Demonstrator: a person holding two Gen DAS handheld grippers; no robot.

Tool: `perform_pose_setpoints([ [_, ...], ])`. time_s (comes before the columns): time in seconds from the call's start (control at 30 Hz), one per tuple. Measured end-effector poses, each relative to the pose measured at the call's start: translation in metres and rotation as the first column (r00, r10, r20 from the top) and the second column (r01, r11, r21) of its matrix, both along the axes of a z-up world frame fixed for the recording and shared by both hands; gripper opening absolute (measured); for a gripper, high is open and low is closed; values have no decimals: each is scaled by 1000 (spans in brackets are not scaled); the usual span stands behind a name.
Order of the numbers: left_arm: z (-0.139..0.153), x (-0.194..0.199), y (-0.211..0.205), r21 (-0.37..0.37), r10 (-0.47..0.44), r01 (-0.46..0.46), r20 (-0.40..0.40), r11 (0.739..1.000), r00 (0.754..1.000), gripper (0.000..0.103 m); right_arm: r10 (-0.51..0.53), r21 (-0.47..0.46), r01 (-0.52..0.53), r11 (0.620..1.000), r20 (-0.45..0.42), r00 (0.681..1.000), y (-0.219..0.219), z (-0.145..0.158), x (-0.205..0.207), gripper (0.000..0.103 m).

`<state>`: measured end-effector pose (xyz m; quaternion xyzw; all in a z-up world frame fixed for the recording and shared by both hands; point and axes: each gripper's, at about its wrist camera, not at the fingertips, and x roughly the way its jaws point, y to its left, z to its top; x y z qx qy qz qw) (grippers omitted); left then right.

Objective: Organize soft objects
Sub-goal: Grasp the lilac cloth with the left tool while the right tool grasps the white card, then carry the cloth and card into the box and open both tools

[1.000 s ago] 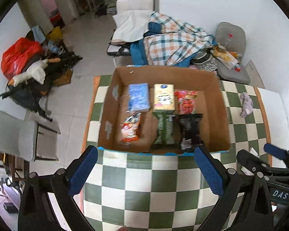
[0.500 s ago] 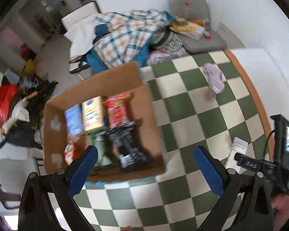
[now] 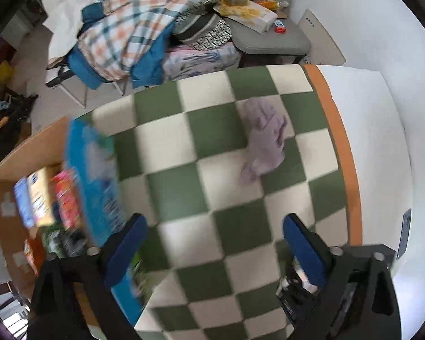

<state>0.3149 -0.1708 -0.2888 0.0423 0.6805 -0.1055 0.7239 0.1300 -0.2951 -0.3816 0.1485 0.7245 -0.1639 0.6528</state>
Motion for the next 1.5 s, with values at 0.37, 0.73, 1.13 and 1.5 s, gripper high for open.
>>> perform_pose_setpoints([
  [0.37, -101, 65, -88, 20, -69, 74, -174, 997, 982, 81, 57, -98, -54, 994, 29, 998, -78, 22, 47, 60],
  [0.73, -82, 55, -105, 58, -90, 98, -129, 993, 988, 36, 77, -61, -78, 995, -17, 997, -81, 7, 55, 60],
  [1.13, 76, -30, 24, -178, 46, -30, 83, 983, 995, 36, 129, 90, -146, 985, 173, 977, -11, 104, 30, 60],
  [1.5, 141, -69, 236, -46, 182, -176, 213, 983, 960, 36, 312, 181, -385, 905, 335, 889, 153, 190, 100, 60],
])
